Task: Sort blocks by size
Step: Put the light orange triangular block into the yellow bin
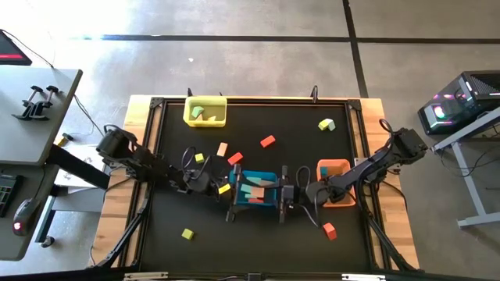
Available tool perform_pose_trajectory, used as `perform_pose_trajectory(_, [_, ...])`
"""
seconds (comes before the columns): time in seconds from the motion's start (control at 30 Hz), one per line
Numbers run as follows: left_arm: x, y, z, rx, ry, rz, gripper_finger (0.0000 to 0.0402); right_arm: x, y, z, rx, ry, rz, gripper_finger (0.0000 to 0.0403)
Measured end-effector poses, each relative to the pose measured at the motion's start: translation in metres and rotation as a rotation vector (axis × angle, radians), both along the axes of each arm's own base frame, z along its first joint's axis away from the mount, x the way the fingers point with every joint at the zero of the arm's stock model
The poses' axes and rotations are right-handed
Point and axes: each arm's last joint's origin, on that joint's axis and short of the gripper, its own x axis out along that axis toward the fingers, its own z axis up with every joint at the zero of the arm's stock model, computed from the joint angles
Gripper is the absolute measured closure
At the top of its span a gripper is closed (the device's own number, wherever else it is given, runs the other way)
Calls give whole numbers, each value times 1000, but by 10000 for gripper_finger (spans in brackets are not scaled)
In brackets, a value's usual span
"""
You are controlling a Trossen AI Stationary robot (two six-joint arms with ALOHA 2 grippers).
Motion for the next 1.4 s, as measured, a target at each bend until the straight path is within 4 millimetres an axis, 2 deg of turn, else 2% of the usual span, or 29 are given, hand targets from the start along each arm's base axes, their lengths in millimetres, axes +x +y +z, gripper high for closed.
perform_pose_trajectory(0.13, [1,-2,0,0,0,-1,138,0,0,0,0,0,3,269])
perform_pose_trajectory(0.27, [1,-2,0,-1,0,2,165,0,0,0,-8,1,4,269])
perform_pose_trajectory(0.73, [1,-1,0,-17,3,7,293,0,1,-1,-11,8,9,269])
perform_pose_trajectory(1.17, [1,-2,-1,-13,12,3,295,0,0,-2,-15,19,3,268])
perform_pose_trajectory(1.4, [1,-2,-1,-12,13,-1,295,0,0,-2,-16,20,3,248])
